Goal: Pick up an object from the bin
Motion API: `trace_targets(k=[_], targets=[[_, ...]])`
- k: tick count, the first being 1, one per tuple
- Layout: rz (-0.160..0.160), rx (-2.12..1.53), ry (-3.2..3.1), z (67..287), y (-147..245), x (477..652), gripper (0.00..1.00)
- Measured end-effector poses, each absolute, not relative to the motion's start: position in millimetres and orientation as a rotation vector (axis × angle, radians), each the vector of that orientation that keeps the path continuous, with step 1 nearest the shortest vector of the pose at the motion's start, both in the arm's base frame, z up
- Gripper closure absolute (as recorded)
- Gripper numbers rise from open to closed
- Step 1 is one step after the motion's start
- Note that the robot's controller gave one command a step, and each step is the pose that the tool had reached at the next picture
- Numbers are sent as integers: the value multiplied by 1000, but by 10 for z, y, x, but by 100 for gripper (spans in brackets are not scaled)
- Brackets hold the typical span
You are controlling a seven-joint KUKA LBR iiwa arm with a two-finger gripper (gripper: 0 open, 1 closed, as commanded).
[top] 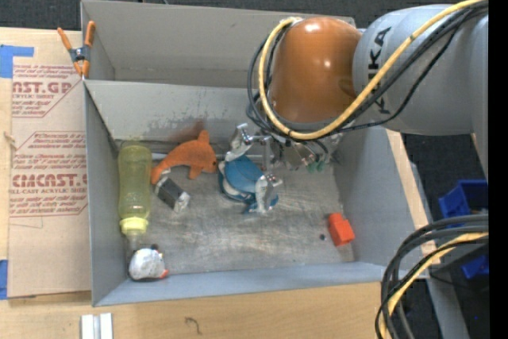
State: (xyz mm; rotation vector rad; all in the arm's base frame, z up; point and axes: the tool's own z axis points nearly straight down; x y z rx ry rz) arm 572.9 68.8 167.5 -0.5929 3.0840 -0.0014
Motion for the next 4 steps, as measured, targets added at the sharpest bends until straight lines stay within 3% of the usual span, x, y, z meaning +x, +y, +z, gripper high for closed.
trace_targets(k=[1,2,3,4], targets=[[2,-537,3084,1255,693,5844,0],[15,-359,3083,1116,430,5663,0],[8,-975,2955,859,196,5756,100],[6,-975,2954,856,191,5758,100]])
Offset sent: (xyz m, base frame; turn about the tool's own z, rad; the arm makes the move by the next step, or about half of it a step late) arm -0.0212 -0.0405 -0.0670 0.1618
